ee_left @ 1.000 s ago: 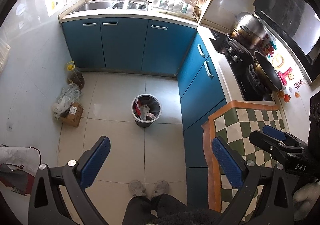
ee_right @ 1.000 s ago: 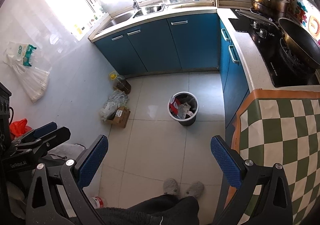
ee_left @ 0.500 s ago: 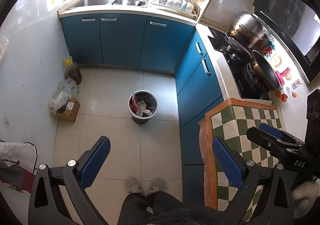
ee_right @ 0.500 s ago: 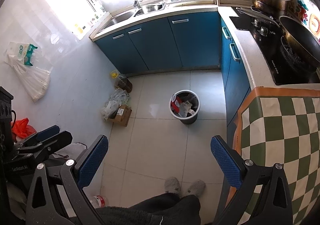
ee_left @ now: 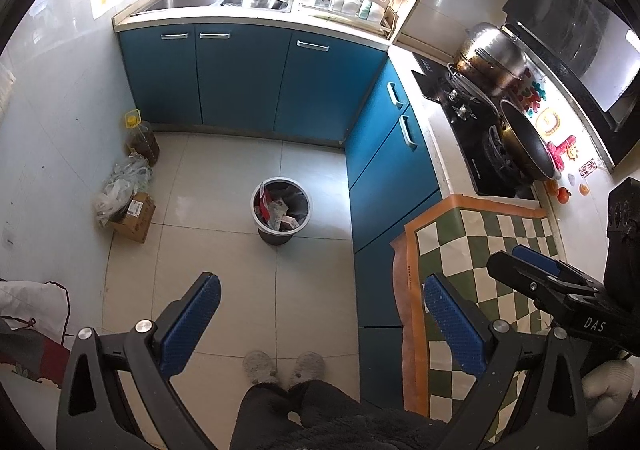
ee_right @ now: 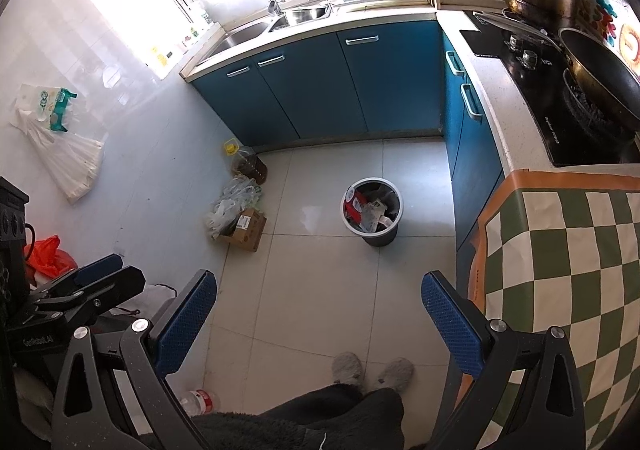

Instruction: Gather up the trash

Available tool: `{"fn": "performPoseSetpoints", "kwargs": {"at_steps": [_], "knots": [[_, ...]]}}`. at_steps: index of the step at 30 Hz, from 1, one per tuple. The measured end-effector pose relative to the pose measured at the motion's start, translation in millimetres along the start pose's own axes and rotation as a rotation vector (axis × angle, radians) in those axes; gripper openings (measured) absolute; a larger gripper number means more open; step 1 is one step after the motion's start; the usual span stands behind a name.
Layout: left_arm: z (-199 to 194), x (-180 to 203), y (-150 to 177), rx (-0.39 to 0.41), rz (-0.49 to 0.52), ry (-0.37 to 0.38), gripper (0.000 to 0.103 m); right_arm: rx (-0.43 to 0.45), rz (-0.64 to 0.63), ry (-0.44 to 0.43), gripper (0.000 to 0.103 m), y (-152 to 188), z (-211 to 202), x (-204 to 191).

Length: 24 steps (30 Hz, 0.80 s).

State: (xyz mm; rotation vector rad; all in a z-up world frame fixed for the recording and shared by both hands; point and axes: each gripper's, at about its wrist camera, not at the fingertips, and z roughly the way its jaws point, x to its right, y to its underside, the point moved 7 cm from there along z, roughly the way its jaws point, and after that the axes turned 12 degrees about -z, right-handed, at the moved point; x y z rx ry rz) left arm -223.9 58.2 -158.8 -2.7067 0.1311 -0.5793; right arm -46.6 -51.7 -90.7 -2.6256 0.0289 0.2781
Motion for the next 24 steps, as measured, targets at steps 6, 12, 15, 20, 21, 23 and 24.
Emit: {"fn": "performPoseSetpoints", "kwargs": {"at_steps": [6,12,15,20,21,23,24], "knots": [[0.4,0.8,0.9,0.000,-0.003,0.000,0.103,-0.002,-0.001,0.001,0.103,0.5,-0.2,1.5],[0.3,0.8,0.9,-0.003,-0.003,0.000,0.103,-0.004,0.000,0.002,0.103,1.2,0.4,2.0],[0.5,0.3,-0.1,-0.002,-0.003,0.000,0.103,-0.004,0.002,-0.001,0.103,1.0,0.8,1.5],[0.4,-0.8,-1.1,-0.003,-0.005,0.001,0.103,-0.005,0.007,0.000,0.103,-1.8,2.6,0.9],[0.0,-1.1,-1.6,0.002,-0.006,-0.004,0.103,-0.005,0.009,-0.001,0.103,-2.1,2.1,0.4],[-0.2,0.3,0.1,0.007,-0.005,-0.005,0.103,-0.005,0.006,0.000,0.103,-1.9,2.3,0.7],[0.6,0.8,1.1,0.005,-0.007,-0.003,0.103,-0.006,0.008,-0.001,0.103,-1.6,2.6,0.8]]}}
